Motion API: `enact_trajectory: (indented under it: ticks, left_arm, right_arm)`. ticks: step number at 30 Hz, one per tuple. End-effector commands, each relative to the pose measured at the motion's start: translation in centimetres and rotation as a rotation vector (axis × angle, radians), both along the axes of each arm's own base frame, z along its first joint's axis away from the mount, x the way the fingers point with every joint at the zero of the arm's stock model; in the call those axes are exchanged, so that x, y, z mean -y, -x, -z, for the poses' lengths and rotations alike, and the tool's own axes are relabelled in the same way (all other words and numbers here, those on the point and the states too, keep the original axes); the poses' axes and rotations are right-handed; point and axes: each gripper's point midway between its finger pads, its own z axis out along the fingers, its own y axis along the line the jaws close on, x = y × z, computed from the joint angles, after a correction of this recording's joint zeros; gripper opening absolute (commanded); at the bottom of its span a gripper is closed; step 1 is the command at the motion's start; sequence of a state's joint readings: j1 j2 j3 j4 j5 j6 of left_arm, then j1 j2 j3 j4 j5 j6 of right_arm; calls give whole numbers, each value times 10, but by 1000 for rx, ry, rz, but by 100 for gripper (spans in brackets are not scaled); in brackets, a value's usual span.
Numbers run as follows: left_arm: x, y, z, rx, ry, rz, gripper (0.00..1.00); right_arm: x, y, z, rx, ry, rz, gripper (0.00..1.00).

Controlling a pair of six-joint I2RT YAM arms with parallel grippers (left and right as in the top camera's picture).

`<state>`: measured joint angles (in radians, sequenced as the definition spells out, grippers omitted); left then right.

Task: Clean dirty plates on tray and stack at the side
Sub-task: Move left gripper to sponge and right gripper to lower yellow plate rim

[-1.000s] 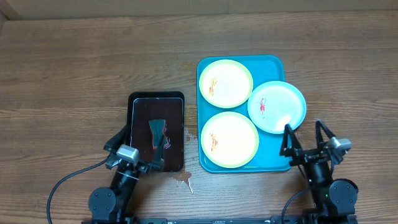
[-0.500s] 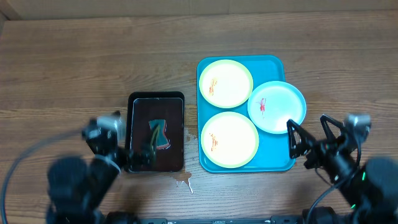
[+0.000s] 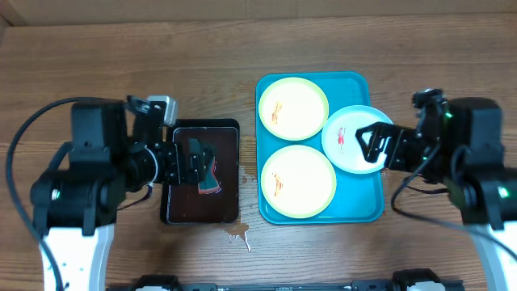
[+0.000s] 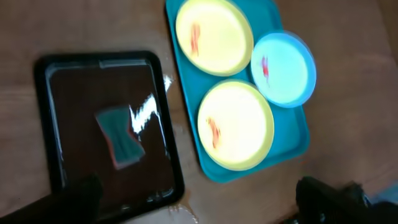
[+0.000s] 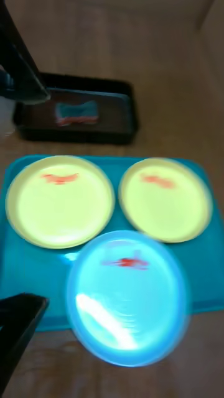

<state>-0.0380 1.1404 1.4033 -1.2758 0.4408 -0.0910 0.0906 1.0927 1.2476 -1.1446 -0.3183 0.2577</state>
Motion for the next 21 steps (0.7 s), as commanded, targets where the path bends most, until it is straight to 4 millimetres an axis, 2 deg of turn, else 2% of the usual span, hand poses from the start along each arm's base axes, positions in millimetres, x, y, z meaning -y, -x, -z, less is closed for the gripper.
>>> enact_trajectory:
  ticks: [1,3,9,12,16,19,21]
  left_arm:
    - [7,-3,3,-56,43,10,100]
    - [7,-6,10,-85,40,12,100]
    - [7,-9,16,-91,21,45,100]
    - [2,-9,17,-79,-20,49,100]
    - [-6,-5,23,-103,-68,24,100]
    - [-11,-6,24,-104,-91,12,100]
    - [-12,-6,25,-102,-97,9,100]
  right_arm:
    - [-14,5,22,-90,0,-67,90]
    - [-23,12,50,-166,17,-89,82]
    - [-32,27,152,-319,127,30,80]
    - [-29,33,193,-368,150,64,77]
    - [-23,27,223,-389,194,76,68]
    - [-38,16,234,-365,171,-18,51]
    - [-42,14,243,-380,168,-38,46]
